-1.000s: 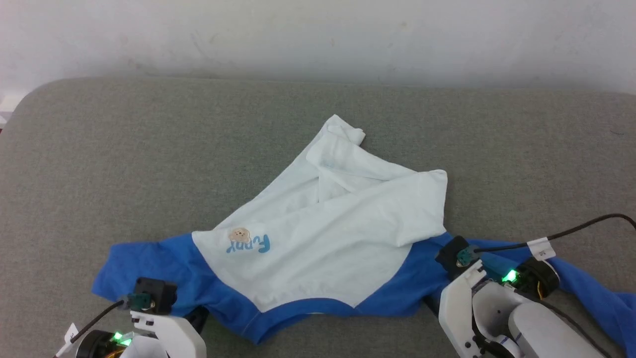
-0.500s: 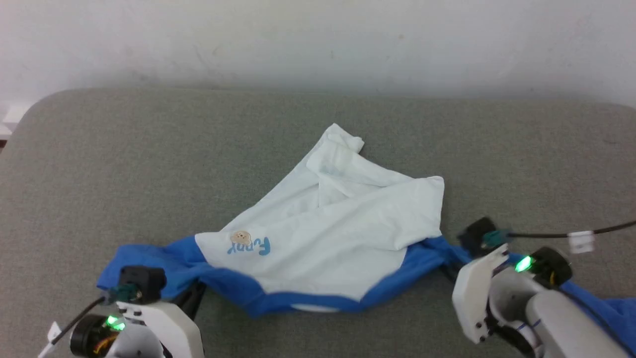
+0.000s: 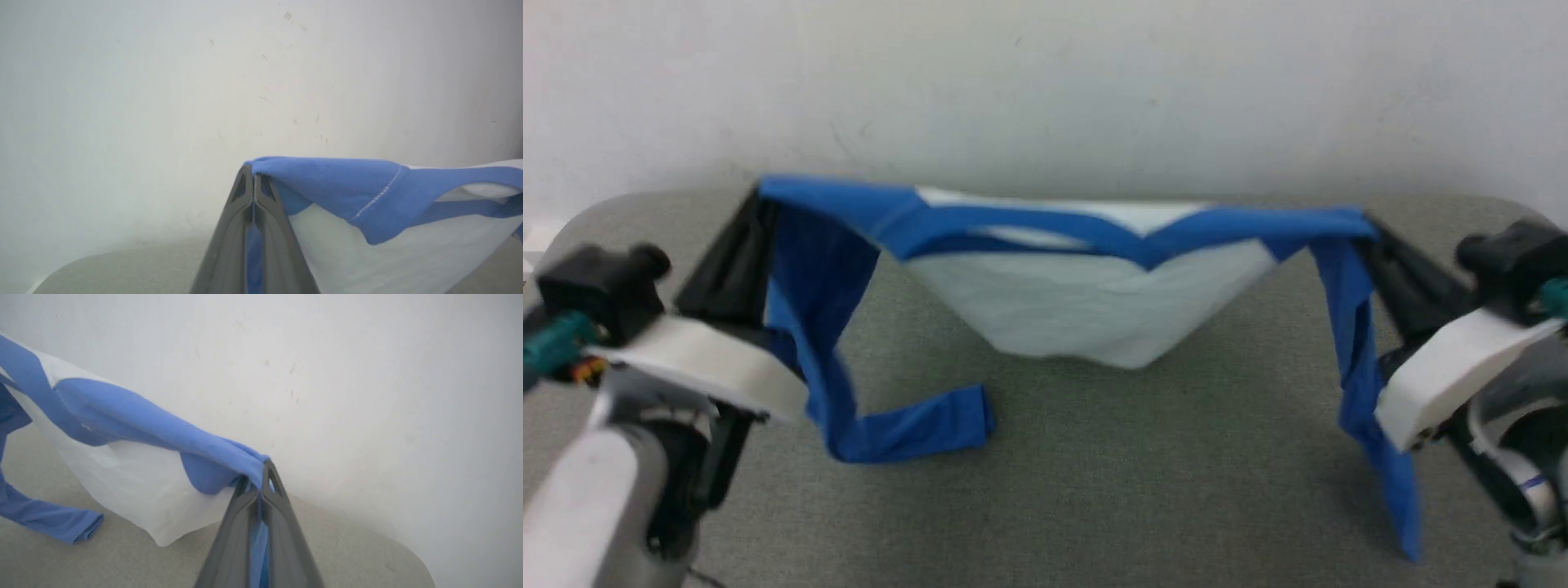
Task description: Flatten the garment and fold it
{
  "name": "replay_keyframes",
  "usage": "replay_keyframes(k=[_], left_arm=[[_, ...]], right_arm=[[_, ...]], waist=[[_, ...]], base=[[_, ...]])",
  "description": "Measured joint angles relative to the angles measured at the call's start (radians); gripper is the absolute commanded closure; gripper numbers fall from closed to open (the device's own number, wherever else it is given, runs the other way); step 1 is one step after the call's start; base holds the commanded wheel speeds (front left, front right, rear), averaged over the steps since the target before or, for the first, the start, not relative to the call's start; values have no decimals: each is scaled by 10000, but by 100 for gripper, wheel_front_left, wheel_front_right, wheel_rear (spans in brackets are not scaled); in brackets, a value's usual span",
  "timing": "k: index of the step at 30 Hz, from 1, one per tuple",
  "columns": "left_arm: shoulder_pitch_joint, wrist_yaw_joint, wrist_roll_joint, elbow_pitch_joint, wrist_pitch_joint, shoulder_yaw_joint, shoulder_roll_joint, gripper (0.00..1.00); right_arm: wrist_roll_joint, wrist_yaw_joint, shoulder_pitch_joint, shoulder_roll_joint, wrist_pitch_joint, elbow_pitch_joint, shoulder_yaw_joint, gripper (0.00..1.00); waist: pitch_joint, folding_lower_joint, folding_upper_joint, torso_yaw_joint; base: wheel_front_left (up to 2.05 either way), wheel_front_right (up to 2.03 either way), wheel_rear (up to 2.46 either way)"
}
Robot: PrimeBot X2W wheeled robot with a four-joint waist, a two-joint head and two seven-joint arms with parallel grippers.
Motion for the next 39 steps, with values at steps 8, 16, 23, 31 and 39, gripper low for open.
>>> replay_keyframes(k=[8,16,23,31,39], left_arm=[[-3062,-360,176,-8,343,184,161,100],[-6241,-1243,138,2263,961,-184,46,100],[-8860,-1983,418,5288,629,-585,-359,100],[-11060,-2483,947,8128,-865,-671,-583,100],[-11102,-2675,826,10611,-2025,-756,-1214,100]], right_arm=[[-15,2,-2290,-173,786,-1488,-1047,100],[882,15,-5573,-533,1256,174,-1394,100],[1233,25,-8433,-679,600,3214,-702,100],[1110,90,-10781,-257,-1523,6263,253,100],[1124,86,-11292,403,-3243,9104,1229,100]], waist=[[135,0,0,-176],[853,2,0,-326],[1912,3,0,-511],[3186,3,0,-814],[4077,3,0,-964]], base=[[0,0,0],[0,0,0],[0,0,0],[0,0,0],[0,0,0]])
